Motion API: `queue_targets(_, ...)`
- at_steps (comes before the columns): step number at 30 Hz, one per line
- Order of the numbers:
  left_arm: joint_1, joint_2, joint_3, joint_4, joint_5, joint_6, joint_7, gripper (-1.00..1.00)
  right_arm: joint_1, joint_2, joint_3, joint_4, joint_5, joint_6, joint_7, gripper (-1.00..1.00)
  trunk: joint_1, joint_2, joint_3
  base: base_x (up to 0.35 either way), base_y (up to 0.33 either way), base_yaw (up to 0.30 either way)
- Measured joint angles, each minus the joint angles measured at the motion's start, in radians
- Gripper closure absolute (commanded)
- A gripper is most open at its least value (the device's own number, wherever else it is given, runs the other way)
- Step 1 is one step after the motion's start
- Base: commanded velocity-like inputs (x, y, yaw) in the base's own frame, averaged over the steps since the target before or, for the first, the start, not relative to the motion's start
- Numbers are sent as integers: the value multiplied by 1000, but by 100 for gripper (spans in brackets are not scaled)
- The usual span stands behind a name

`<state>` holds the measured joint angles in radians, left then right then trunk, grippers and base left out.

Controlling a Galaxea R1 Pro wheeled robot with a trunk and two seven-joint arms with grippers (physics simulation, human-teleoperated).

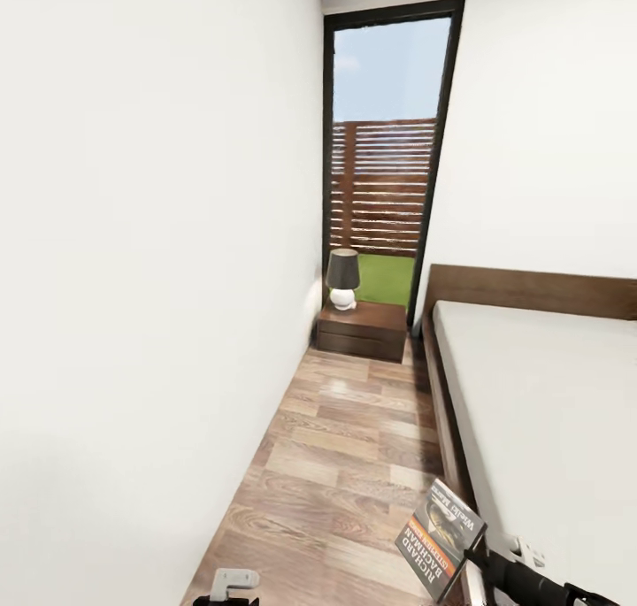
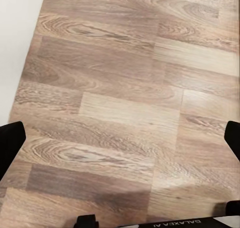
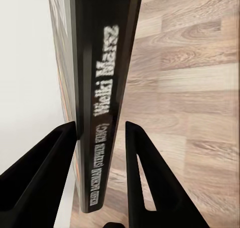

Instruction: In the bedroom, move the book from the bed onto either nightstand, and place the two sandals side by side next to the bed.

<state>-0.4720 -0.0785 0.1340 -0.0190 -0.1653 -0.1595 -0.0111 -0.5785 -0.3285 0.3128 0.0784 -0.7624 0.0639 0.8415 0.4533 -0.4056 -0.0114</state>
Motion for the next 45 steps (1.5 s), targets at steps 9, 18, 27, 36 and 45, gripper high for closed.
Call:
queue_targets(9, 0, 0, 0, 0, 0, 1, 0, -100, 0, 0, 0, 0, 0, 0, 0, 100, 0, 0, 0, 107, 0, -19)
queue_targets(18, 0, 0, 0, 0, 0, 1, 0, -100, 0, 0, 1, 0, 0, 0, 0, 100, -1, 0, 0, 312, 0, -1)
queue_targets(27, 0, 0, 0, 0, 0, 1, 0, -100, 0, 0, 2, 0, 0, 0, 0, 100, -1, 0, 0, 328, 24, -14)
queue_targets(36, 0, 0, 0, 0, 0, 0, 0, -100, 0, 0, -1, 0, 0, 0, 0, 100, 0, 0, 0, 82, 12, -204)
queue_targets(45, 0, 0, 0, 0, 0, 1, 0, -100, 0, 0, 0, 0, 0, 0, 0, 100, 0, 0, 0, 1, 0, -97)
